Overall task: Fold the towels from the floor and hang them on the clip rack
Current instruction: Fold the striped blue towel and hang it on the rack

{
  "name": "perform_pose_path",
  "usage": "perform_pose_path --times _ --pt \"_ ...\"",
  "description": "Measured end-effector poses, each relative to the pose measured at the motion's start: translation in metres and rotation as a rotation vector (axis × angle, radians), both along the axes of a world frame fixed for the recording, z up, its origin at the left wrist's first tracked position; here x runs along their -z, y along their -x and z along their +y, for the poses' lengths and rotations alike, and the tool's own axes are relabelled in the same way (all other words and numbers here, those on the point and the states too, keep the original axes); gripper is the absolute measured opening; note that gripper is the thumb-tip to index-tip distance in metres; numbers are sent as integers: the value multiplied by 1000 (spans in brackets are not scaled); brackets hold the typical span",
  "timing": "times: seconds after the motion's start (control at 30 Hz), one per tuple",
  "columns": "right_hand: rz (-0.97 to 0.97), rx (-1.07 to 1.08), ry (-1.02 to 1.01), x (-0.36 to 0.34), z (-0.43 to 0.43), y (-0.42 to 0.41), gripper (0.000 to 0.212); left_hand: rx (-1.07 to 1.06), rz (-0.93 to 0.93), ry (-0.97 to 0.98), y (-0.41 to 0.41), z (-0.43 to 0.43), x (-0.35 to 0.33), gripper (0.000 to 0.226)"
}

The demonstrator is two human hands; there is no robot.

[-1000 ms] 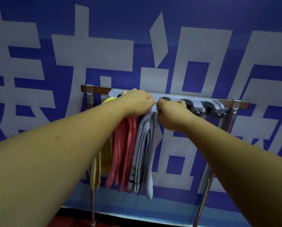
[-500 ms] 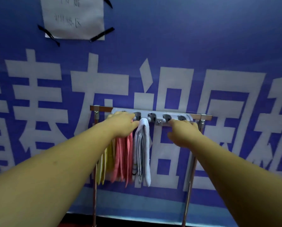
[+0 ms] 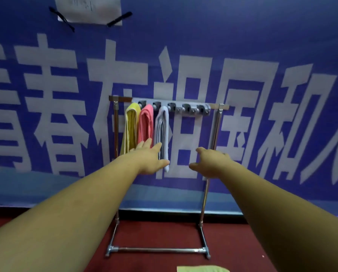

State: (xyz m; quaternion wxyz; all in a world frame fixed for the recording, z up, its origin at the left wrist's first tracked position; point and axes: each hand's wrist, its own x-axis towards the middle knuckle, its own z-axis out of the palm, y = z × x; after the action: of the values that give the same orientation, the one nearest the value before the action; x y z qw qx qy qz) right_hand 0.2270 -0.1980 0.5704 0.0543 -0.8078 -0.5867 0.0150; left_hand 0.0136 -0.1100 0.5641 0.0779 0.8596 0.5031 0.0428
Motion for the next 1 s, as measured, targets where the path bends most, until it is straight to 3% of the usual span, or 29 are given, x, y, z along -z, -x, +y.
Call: perform_pose_path --times 0.23,0.57,0.7,1.0 --pt "41 -10 135 118 19 8 70 -20 14 135 -5 13 126 89" --pt "206 -43 485 371 78 6 69 -115 75 460 -6 62 379 85" --pt "300 -40 659 471 89 8 79 -147 87 633 -4 62 479 82" --pt "468 -45 942 624 81 35 42 -178 117 845 8 38 625 58"
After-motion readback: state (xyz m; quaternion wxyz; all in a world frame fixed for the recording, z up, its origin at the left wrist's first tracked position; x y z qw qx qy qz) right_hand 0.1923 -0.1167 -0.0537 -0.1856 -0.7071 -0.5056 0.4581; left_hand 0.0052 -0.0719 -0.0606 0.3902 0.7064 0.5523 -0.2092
